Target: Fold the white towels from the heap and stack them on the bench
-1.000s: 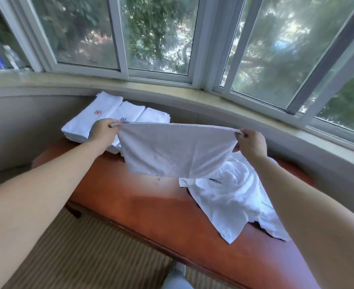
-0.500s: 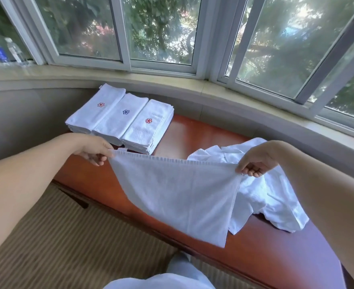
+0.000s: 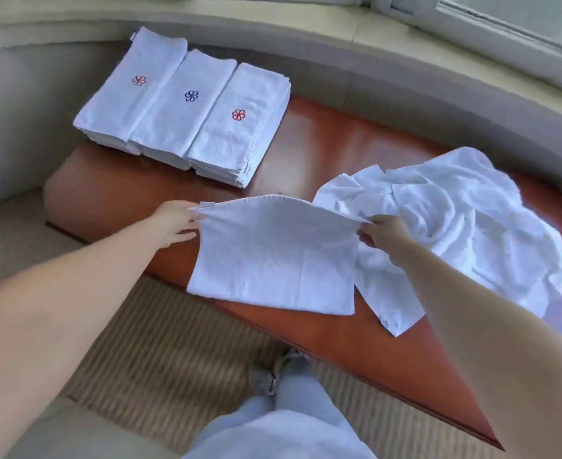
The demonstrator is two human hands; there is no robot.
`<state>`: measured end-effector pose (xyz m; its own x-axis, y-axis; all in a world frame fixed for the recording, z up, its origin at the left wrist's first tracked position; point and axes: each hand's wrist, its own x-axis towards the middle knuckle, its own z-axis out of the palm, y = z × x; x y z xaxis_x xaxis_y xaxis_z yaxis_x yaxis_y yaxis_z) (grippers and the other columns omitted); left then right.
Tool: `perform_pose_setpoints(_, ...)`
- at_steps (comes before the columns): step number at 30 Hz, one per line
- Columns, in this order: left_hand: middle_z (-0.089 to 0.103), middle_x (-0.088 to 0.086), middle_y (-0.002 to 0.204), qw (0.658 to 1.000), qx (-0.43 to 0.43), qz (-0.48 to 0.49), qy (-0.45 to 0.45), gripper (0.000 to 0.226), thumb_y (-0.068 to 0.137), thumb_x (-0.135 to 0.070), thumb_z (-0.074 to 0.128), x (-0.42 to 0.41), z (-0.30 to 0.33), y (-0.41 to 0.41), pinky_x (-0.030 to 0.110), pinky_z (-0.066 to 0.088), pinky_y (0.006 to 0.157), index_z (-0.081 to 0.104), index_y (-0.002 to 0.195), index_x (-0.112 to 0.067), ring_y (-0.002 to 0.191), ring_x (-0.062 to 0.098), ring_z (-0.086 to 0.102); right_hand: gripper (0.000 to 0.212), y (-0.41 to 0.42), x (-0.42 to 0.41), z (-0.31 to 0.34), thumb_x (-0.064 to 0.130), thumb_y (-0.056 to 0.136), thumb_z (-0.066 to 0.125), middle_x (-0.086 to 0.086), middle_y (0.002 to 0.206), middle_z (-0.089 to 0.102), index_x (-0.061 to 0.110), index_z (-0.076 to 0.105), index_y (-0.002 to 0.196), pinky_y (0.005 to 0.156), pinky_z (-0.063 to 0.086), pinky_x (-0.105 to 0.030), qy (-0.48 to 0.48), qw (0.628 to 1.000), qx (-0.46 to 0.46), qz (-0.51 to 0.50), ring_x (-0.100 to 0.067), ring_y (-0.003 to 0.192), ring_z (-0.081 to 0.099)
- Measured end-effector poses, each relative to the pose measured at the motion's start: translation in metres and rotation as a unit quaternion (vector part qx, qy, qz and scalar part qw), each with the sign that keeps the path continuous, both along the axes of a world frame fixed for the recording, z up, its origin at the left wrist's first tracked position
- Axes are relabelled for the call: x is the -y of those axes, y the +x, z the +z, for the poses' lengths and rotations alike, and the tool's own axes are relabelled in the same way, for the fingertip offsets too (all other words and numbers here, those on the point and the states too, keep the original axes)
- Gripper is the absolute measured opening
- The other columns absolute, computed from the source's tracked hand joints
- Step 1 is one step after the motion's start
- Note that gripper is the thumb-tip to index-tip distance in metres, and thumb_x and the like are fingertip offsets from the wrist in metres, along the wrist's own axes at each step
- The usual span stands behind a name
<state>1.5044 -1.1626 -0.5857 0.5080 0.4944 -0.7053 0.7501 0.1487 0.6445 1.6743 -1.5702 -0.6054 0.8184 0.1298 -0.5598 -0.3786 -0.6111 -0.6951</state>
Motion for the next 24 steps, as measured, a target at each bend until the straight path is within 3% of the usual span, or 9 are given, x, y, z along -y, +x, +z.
perform_pose_setpoints(3, 0.073, 0.002, 0.114, 0.998, 0.011, 0.042, -0.045, 0.024, 0.095, -0.011, 0.067, 0.005, -0.018, 0.0, 0.033, 0.057, 0.088, 0.07, 0.117, -0.02, 0.108, 0.014, 0.068, 0.008, -0.006, 0.004, -0.018, 0.01, 0.085, 0.071, -0.012, 0.083, 0.071, 0.004, 0.075, 0.082, 0.084, 0.058, -0.034, 0.057, 0.997, -0.024, -0.046, -0.021, 0.075, 0.067)
perform_pose_setpoints(5, 0.074, 0.001, 0.113, 0.997, 0.01, 0.06, -0.05, 0.018, 0.093, -0.022, 0.07, 0.004, -0.026, -0.005, 0.033, 0.057, 0.085, 0.073, 0.11, -0.02, 0.108, 0.015, 0.068, 0.023, -0.012, 0.008, -0.025, 0.036, 0.087, 0.074, -0.007, 0.084, 0.078, 0.013, 0.075, 0.086, 0.08, 0.061, -0.029, 0.087, 0.991, -0.047, -0.092, -0.017, 0.076, 0.075)
perform_pose_setpoints(7, 0.074, 0.002, 0.111, 0.996, 0.001, 0.072, -0.043, 0.027, 0.092, -0.037, 0.072, 0.003, -0.036, -0.016, 0.033, 0.057, 0.084, 0.073, 0.111, -0.018, 0.107, 0.016, 0.069, 0.035, -0.022, 0.015, -0.033, 0.05, 0.087, 0.071, -0.007, 0.082, 0.079, 0.015, 0.075, 0.091, 0.076, 0.061, -0.029, 0.082, 0.987, -0.049, -0.131, -0.017, 0.077, 0.077)
perform_pose_setpoints(9, 0.074, 0.006, 0.113, 0.997, -0.004, 0.078, -0.021, 0.028, 0.093, -0.033, 0.072, 0.0, -0.047, -0.029, 0.032, 0.057, 0.083, 0.072, 0.113, -0.013, 0.105, 0.017, 0.069, 0.022, -0.037, 0.023, -0.043, 0.035, 0.09, 0.071, -0.01, 0.083, 0.078, 0.013, 0.076, 0.09, 0.081, 0.063, -0.035, 0.05, 0.988, -0.044, -0.137, -0.021, 0.078, 0.077)
perform_pose_setpoints(11, 0.072, 0.01, 0.117, 0.998, -0.013, 0.066, 0.002, 0.021, 0.094, -0.017, 0.07, 0.0, -0.062, -0.042, 0.032, 0.056, 0.086, 0.071, 0.113, -0.01, 0.107, 0.021, 0.069, 0.007, -0.054, 0.032, -0.053, 0.014, 0.088, 0.07, -0.015, 0.091, 0.077, 0.013, 0.077, 0.088, 0.084, 0.063, -0.037, 0.032, 0.991, -0.063, -0.113, -0.022, 0.077, 0.075)
perform_pose_setpoints(13, 0.07, 0.011, 0.121, 0.998, -0.028, 0.045, 0.022, 0.018, 0.096, -0.008, 0.066, 0.002, -0.079, -0.052, 0.033, 0.055, 0.09, 0.071, 0.113, -0.008, 0.111, 0.023, 0.067, 0.013, -0.073, 0.038, -0.066, 0.004, 0.088, 0.066, -0.015, 0.096, 0.076, 0.013, 0.076, 0.089, 0.075, 0.063, -0.031, 0.017, 0.994, -0.078, -0.08, -0.02, 0.074, 0.073)
perform_pose_setpoints(16, 0.067, 0.013, 0.124, 0.997, -0.05, 0.022, 0.052, 0.015, 0.099, -0.004, 0.061, 0.009, -0.107, -0.067, 0.032, 0.054, 0.09, 0.071, 0.109, -0.008, 0.113, 0.028, 0.065, 0.017, -0.097, 0.045, -0.092, 0.003, 0.089, 0.063, -0.011, 0.092, 0.073, 0.015, 0.075, 0.088, 0.066, 0.06, -0.027, -0.009, 0.995, -0.084, -0.051, -0.015, 0.067, 0.072)
perform_pose_setpoints(21, 0.062, 0.016, 0.123, 0.994, -0.062, 0.028, 0.086, 0.015, 0.098, 0.001, 0.057, 0.014, -0.135, -0.09, 0.034, 0.057, 0.084, 0.068, 0.093, -0.009, 0.111, 0.031, 0.064, 0.016, -0.124, 0.05, -0.12, 0.013, 0.087, 0.063, 0.001, 0.086, 0.074, 0.023, 0.075, 0.089, 0.083, 0.06, -0.043, -0.048, 0.995, -0.081, -0.019, -0.019, 0.079, 0.076)
perform_pose_setpoints(24, 0.059, 0.011, 0.12, 0.988, -0.089, -0.048, 0.119, 0.027, 0.097, 0.005, 0.046, 0.019, -0.15, -0.103, 0.034, 0.058, 0.082, 0.069, 0.089, -0.007, 0.097, 0.022, 0.064, 0.017, -0.134, 0.051, -0.126, 0.019, 0.087, 0.062, 0.002, 0.086, 0.074, 0.031, 0.074, 0.089, 0.083, 0.06, -0.043, -0.089, 0.994, -0.062, 0.027, -0.021, 0.086, 0.072)
